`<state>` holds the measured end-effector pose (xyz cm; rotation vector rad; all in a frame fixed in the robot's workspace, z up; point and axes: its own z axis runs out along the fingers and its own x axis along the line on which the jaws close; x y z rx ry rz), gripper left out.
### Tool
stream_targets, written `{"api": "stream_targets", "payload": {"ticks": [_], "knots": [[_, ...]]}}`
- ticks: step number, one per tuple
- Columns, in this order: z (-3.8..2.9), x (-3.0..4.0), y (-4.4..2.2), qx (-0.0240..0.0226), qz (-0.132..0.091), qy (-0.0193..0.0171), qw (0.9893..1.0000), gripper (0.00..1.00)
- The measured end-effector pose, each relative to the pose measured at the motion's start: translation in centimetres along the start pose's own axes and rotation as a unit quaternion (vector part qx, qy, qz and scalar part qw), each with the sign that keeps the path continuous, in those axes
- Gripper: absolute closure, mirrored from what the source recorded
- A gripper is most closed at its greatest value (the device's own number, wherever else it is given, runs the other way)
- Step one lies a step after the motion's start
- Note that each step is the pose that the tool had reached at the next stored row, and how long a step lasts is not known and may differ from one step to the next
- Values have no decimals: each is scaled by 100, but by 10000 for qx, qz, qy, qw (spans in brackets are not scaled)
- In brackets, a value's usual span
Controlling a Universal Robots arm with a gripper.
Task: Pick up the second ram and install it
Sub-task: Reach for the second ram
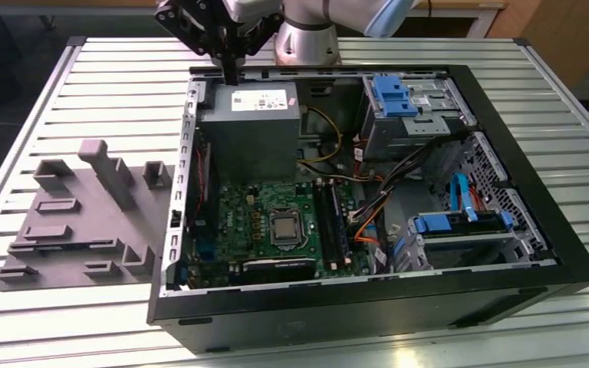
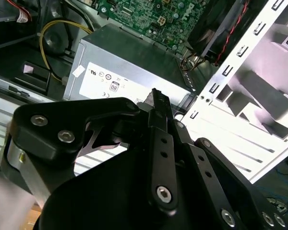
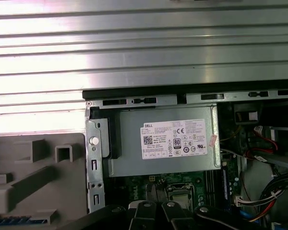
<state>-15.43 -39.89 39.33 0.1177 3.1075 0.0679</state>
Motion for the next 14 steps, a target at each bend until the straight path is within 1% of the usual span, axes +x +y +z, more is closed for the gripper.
{"api": "stream_targets", "payload": {"ticks": [14], "knots": [[-3,90,-8,-1,-1,-8,10000,89]]}}
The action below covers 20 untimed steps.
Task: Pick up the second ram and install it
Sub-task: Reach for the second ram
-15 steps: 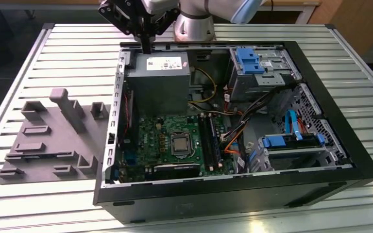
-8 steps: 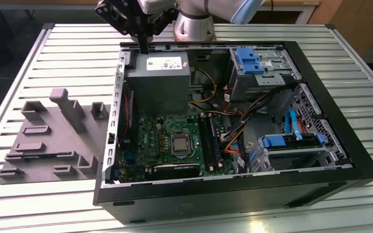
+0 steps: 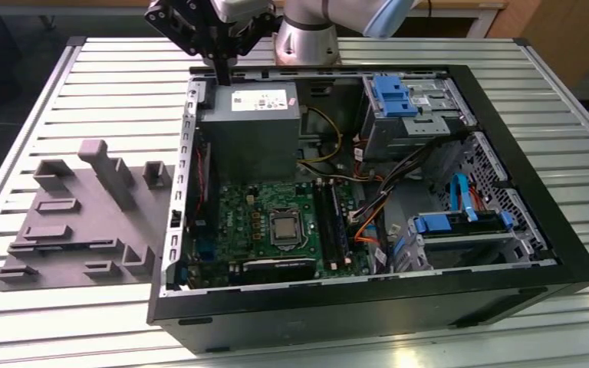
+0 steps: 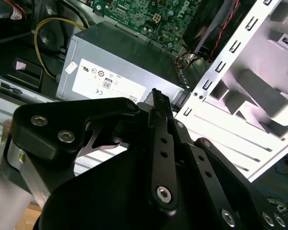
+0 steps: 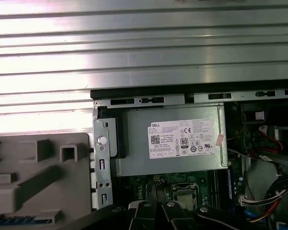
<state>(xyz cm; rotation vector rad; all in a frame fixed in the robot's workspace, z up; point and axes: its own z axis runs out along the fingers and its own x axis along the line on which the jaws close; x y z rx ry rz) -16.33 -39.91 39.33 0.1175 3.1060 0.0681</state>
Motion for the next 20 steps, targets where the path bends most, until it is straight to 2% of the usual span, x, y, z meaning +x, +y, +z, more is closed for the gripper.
{"api": "stream_targets", "payload": {"ticks": [20], "knots": [[-3,96,-7,0,0,-4,10000,89]]}}
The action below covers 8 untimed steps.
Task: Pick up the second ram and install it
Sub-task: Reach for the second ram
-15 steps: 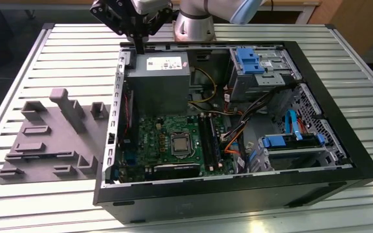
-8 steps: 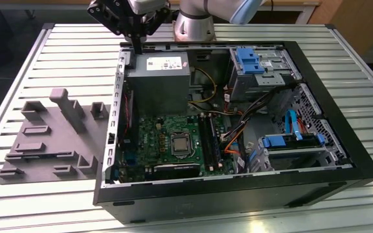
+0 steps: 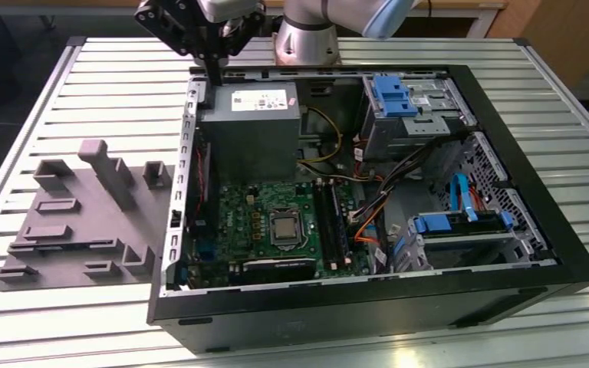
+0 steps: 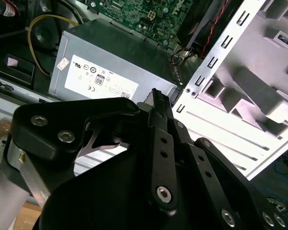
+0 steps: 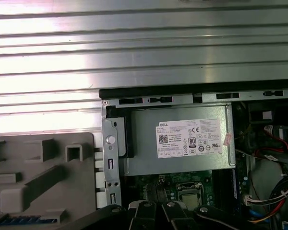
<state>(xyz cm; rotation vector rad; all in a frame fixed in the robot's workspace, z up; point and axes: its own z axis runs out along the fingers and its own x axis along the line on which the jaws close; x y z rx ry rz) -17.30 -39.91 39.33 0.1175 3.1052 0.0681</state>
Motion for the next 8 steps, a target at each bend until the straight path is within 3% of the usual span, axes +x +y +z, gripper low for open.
{"api": "stream_targets", "payload": {"ticks": [8], "knots": [[-1,28,-2,0,-1,-1,10000,89]]}}
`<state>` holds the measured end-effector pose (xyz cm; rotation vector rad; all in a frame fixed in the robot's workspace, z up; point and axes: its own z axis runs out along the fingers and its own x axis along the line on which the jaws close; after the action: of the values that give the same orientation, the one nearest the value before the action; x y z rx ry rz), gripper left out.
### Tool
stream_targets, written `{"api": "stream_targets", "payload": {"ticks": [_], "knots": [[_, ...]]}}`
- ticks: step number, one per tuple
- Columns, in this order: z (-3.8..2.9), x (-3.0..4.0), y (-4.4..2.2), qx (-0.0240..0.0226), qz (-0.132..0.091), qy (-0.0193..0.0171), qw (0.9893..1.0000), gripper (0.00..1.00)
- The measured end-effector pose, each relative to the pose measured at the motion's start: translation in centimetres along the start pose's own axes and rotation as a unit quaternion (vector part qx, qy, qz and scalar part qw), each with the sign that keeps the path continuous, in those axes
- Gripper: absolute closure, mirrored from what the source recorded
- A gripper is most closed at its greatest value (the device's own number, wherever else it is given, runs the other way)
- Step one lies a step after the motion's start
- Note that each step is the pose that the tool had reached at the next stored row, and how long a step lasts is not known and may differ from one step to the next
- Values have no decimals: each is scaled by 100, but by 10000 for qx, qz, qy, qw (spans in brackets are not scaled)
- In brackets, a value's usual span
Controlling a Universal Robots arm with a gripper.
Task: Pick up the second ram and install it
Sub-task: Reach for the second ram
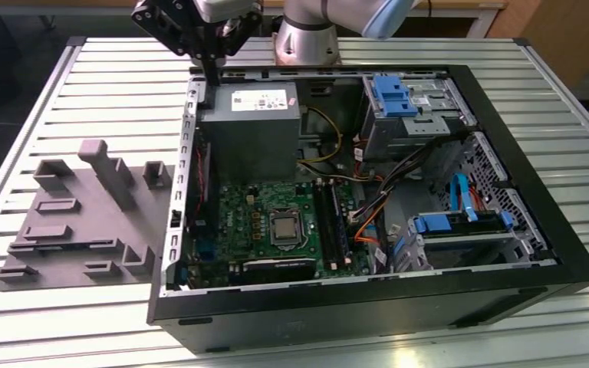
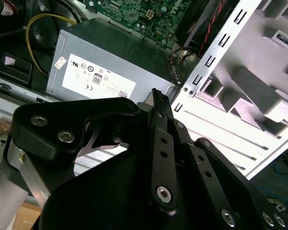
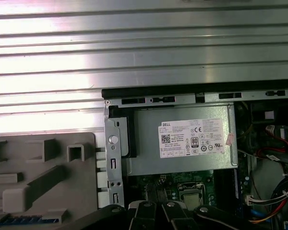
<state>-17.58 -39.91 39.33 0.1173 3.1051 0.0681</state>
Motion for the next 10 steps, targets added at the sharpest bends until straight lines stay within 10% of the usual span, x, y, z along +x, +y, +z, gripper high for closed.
{"api": "stream_targets", "payload": {"ticks": [10], "knots": [[-1,40,-3,0,0,-1,10000,89]]}}
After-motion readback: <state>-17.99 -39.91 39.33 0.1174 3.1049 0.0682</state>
